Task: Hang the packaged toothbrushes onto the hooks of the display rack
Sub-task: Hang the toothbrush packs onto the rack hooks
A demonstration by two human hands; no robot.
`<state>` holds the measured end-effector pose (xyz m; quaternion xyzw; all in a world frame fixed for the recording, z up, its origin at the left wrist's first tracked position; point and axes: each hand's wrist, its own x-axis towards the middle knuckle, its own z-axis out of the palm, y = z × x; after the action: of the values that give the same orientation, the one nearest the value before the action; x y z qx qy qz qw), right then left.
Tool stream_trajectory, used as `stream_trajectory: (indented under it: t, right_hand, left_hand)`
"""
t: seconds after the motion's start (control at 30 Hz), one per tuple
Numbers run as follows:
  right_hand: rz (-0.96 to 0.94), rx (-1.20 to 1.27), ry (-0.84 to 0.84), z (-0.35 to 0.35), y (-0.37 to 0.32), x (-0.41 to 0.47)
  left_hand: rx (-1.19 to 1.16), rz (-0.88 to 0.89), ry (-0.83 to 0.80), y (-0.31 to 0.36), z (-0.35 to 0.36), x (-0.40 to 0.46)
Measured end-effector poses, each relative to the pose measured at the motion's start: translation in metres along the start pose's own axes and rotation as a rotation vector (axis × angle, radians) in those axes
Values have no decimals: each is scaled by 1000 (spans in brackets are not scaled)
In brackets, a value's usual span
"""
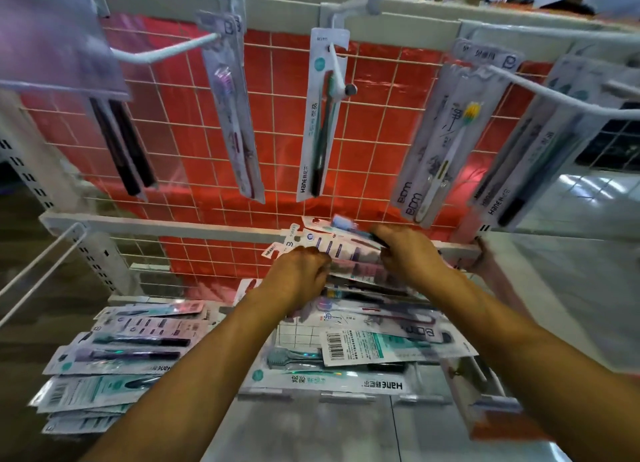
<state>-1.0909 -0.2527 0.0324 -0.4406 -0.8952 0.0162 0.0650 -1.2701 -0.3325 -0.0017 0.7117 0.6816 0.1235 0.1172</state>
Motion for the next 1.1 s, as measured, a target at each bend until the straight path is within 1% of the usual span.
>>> stream_trajectory:
  t: [0.1, 0.2, 0.33, 0.43, 0.5, 0.57, 0.67, 0.8, 0.97, 1.03, 1.1]
  right_hand:
    - [-24, 139, 85, -8, -15, -16]
    - [-18, 293, 196, -20, -36, -34]
    - [-44, 453, 280, -34, -63, -50]
    - [-31, 673, 272, -41, -79, -58]
    - [18, 837, 269, -46, -89, -63]
    - [71, 994, 256, -48, -96, -67]
    - [110, 1236, 223, -51, -103, -72]
    - [167, 1498, 197, -53, -113, -78]
    - [239, 1623, 219, -54, -116, -86]
    - [256, 1636, 223, -55, -113, -89]
    - [275, 1642, 237, -55, -107, -94]
  left_hand:
    - [-96, -40, 7, 1, -5, -9]
    - [-313, -64, 16, 1, -14, -21]
    - [-483, -5, 21, 2, -29, -39]
    - [-617, 69, 6, 6, -35, -52]
    - [-765, 113, -6, 8, -37, -59]
    - [-885, 133, -11, 10, -39, -66]
    - [-982, 158, 13, 11, -39, -75]
    - [-1146, 143, -13, 17, -40, -88]
    - [-1256, 95, 0, 26, -43, -102]
    - [-1263, 51, -5, 30, -43, -105]
    - [-1277, -14, 27, 34, -42, -108]
